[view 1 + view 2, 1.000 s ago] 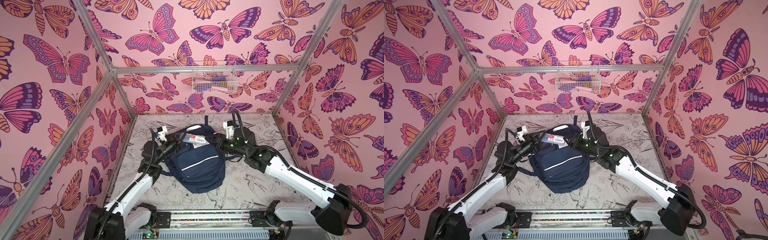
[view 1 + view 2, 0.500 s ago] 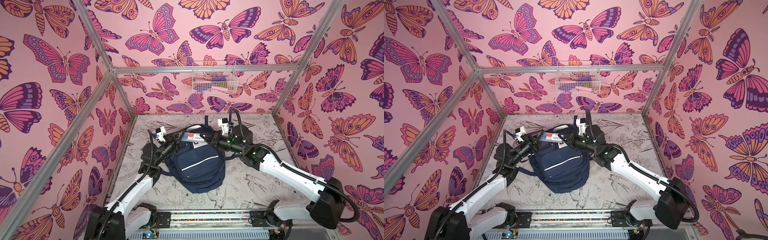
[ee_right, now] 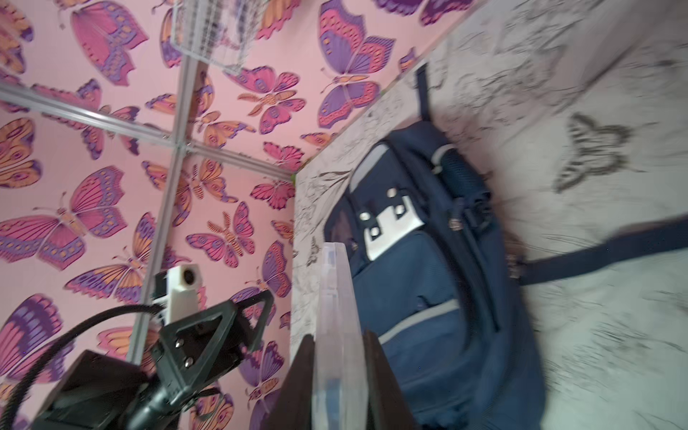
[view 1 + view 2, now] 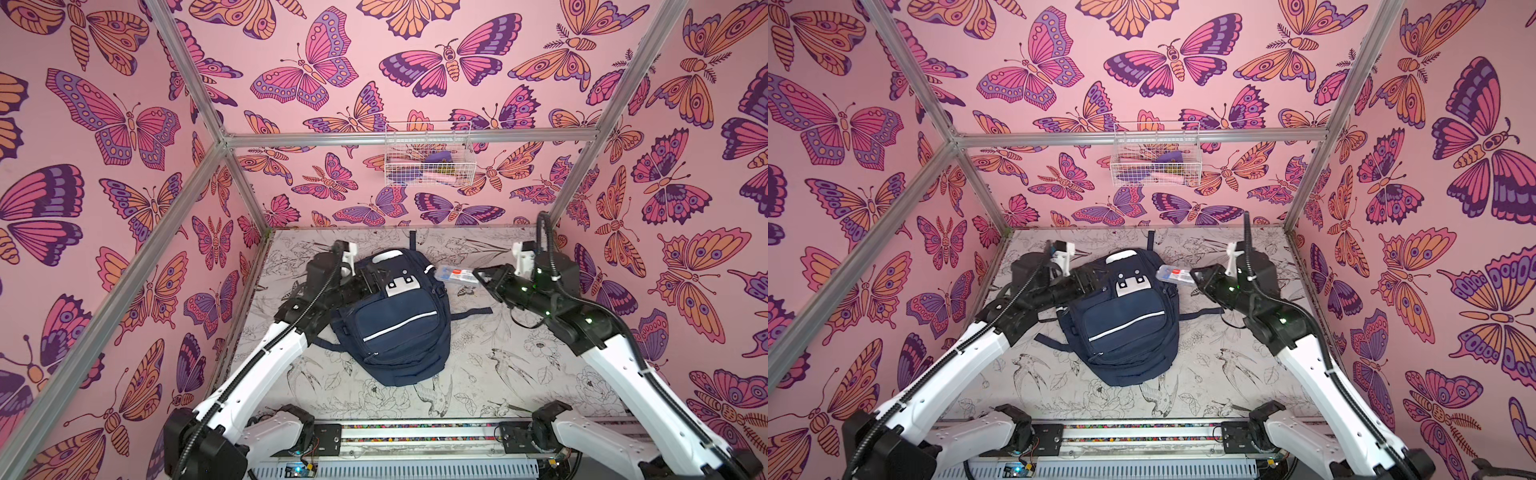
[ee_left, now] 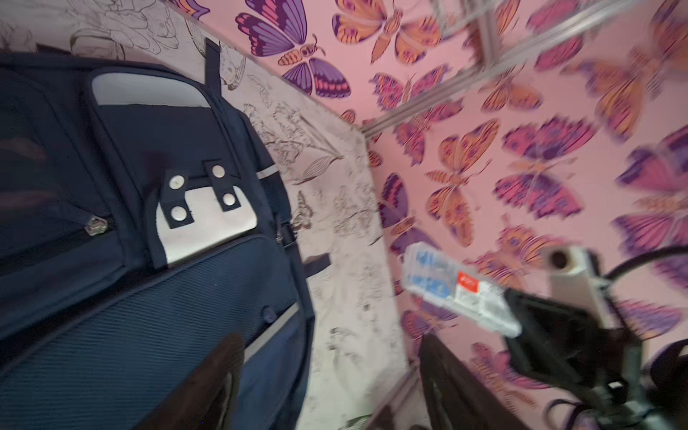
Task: Pack books, pencil case, and school supplies into a backpack
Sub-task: Pick up the compass set from the middle-right of the table, then open the student bag at the center of the table.
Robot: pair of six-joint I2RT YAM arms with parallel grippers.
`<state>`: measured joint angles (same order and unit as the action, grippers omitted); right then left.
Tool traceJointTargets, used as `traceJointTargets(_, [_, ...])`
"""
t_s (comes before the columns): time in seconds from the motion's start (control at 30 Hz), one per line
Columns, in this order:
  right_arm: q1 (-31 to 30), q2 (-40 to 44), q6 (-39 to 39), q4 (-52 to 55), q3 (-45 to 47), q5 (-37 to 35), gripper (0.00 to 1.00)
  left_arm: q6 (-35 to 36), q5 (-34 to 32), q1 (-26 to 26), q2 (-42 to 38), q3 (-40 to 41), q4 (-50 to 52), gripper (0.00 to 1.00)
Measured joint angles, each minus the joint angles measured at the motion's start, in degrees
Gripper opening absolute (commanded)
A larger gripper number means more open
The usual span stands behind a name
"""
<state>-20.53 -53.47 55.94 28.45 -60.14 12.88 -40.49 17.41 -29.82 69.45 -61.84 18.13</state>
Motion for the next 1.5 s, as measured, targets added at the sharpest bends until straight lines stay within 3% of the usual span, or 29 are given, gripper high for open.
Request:
traceJointTargets(0.17, [6.0,4.2,-3.2,9.2,5.4,1.6,0.0,14.9,-8.7,-11.6,13.6,-6.8,11.2,0.81])
traceJointTargets(0.33, [6.5,4.8,-5.0,13.4,8.6,4.1,0.0,22.9,-15.7,-18.8,21.5,-9.4,18.9,0.93])
traceJointTargets(0.73, [6.5,5.5,-7.0,15.8,8.9,6.8,0.0,31.3,-30.2,-25.3,28.4,-14.8,23.2,0.84])
traceJointTargets(0.93, [6.5,5.5,-7.2,15.7,8.9,7.6,0.0,32.6,-31.1,-26.6,29.3,-15.0,23.9,0.83])
traceJointTargets(1.0, [6.5,5.5,-7.2,15.7,8.9,7.8,0.0,32.8,-31.1,-26.8,29.3,-15.0,24.0,0.78])
traceJointTargets(1.4, [6.5,5.4,-6.8,12.2,11.6,12.2,0.0,34.2,-36.3,-27.0,25.6,-14.2,21.1,0.0])
traceJointTargets(1.5, [6.2,5.4,-6.2,9.4,13.0,13.9,0.0,35.1,-37.8,-26.8,22.9,-13.0,19.4,0.0])
